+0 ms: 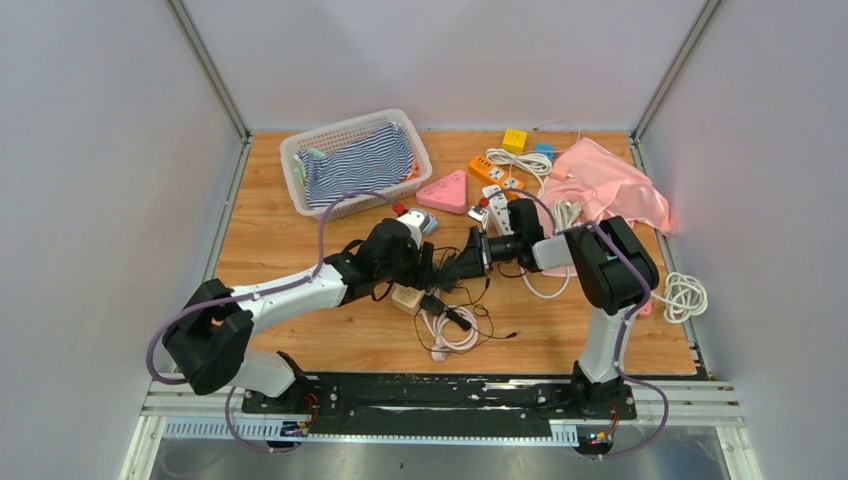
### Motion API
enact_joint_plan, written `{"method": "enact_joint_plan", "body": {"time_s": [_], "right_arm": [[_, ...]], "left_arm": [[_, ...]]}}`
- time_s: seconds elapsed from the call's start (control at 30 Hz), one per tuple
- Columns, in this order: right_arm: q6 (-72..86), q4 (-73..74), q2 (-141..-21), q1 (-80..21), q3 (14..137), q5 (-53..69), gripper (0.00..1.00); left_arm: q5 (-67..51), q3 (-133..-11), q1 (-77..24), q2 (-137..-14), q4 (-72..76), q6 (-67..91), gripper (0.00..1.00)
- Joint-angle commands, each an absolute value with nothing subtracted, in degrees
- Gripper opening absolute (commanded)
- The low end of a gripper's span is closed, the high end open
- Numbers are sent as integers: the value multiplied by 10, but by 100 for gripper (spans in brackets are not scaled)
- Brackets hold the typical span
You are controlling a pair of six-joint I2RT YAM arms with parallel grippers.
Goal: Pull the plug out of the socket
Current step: Remove the plug from the socket.
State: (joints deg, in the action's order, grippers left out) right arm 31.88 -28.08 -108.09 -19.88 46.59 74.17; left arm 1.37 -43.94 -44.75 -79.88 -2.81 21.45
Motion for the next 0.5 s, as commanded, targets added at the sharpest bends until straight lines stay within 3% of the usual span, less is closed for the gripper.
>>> {"method": "enact_joint_plan", "body": {"time_s": [0.0,0.13,0.33,0.4,0.47], "right_arm": [[442,-466,-1107,-209,449,743,60],[514,-577,-1124,-217,432,731,56],[604,-719,-1159,-221,414,711,38],[616,-730,-1167,-221,417,719,17],[615,-719,-1167,-220,420,730,5]], "left_arm": [[13,-435,-447,-816,-87,200,0],[11,-435,-447,-817,-86,200,0],[11,-434,-447,-817,-83,201,0],[13,-432,-447,-817,-82,202,0],[15,-432,-447,-816,-81,202,0]]}}
